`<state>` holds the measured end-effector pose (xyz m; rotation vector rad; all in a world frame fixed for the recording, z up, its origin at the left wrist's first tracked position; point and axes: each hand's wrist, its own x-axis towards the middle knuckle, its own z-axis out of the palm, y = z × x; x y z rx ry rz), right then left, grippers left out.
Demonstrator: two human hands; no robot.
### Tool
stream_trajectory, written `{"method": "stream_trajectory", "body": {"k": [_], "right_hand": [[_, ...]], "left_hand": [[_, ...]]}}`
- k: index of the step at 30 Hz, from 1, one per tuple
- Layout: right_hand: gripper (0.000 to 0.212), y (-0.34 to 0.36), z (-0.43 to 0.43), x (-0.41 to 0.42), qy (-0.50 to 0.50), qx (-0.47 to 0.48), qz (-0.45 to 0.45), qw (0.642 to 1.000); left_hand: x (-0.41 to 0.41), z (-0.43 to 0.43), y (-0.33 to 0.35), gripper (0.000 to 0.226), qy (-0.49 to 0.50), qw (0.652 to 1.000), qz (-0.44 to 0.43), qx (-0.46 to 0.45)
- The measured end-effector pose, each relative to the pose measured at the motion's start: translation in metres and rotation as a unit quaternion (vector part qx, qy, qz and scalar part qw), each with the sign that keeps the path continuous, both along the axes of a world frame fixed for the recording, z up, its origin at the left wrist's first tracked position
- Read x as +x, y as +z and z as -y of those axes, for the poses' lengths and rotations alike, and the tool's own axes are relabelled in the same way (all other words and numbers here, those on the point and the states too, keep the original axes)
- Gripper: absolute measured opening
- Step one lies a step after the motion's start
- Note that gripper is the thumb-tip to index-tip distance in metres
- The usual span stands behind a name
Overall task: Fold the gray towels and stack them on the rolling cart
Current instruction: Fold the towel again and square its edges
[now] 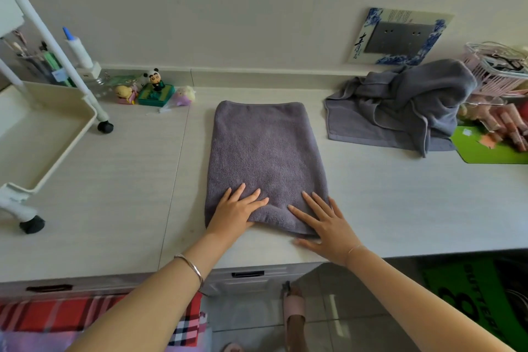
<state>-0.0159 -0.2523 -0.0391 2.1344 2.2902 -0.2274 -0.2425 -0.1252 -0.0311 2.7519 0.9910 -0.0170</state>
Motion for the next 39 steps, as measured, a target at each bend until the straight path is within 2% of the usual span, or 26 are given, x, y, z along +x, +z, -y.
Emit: {"method": "stream_trajectory", "body": {"k": [3, 7, 11, 13, 14, 16, 18, 20, 22, 25, 26, 29, 31, 32, 34, 36, 39], "right_hand": [[0.064, 0.005, 0.002, 0.004, -0.012, 0.003, -0.032, 0.999], [0.074, 0.003, 0.005, 0.01, 0.026, 0.061, -0.027, 0.997], [0.061, 0.02, -0.003, 0.02, -0.006, 0.11, -0.077, 0.991], [0.048, 0.037, -0.01, 0.027, -0.049, 0.057, -0.102, 0.992], [0.041, 0.049, -0.015, 0.03, -0.076, -0.005, -0.131, 0.988], [0.032, 0.075, -0.026, 0.037, -0.116, -0.126, -0.188, 0.967], [0.023, 0.102, -0.037, 0.049, -0.123, -0.197, -0.226, 0.946], [0.023, 0.13, -0.046, 0.061, -0.125, -0.224, -0.279, 0.925], [0.038, 0.152, -0.053, 0.071, -0.127, -0.209, -0.385, 0.89], [0.067, 0.172, -0.064, 0.076, -0.134, -0.182, -0.561, 0.796], [0.066, 0.171, -0.072, 0.075, -0.145, -0.17, -0.59, 0.776], [0.033, 0.139, -0.098, 0.066, -0.245, -0.082, -0.605, 0.753], [0.034, 0.102, -0.113, 0.058, -0.332, -0.016, -0.587, 0.738], [0.039, 0.085, -0.116, 0.055, -0.368, -0.002, -0.574, 0.732], [0.035, 0.064, -0.112, 0.049, -0.4, -0.017, -0.559, 0.726], [0.033, 0.057, -0.101, 0.05, -0.39, -0.034, -0.558, 0.732], [0.036, 0.061, -0.075, 0.052, -0.334, -0.042, -0.553, 0.762]], "left_hand": [[0.002, -0.001, 0.004, 0.056, 0.016, 0.999, 0.016, -0.033], [-0.006, -0.002, 0.014, 0.055, 0.024, 0.997, 0.034, -0.059], [-0.015, -0.008, 0.028, 0.055, 0.042, 0.997, 0.032, -0.06], [-0.018, -0.018, 0.041, 0.041, 0.065, 0.996, 0.019, -0.049], [-0.02, -0.025, 0.049, 0.033, 0.075, 0.996, 0.008, -0.054], [-0.024, -0.038, 0.07, 0.021, 0.082, 0.989, -0.008, -0.124], [-0.029, -0.05, 0.096, 0.021, 0.078, 0.967, -0.001, -0.243], [-0.034, -0.06, 0.126, 0.018, 0.07, 0.935, 0.001, -0.348], [-0.04, -0.073, 0.152, 0.018, 0.069, 0.897, -0.001, -0.436], [-0.052, -0.092, 0.173, 0.033, 0.106, 0.824, 0.059, -0.554], [-0.053, -0.098, 0.173, 0.035, 0.13, 0.811, 0.096, -0.562], [-0.041, -0.107, 0.136, 0.035, 0.278, 0.781, 0.247, -0.501], [-0.029, -0.105, 0.095, 0.022, 0.37, 0.74, 0.327, -0.456], [-0.026, -0.1, 0.077, 0.018, 0.398, 0.726, 0.34, -0.446], [-0.024, -0.085, 0.052, 0.025, 0.43, 0.71, 0.323, -0.455], [-0.028, -0.075, 0.038, 0.034, 0.442, 0.715, 0.303, -0.449], [-0.036, -0.061, 0.032, 0.026, 0.414, 0.733, 0.297, -0.451]]}}
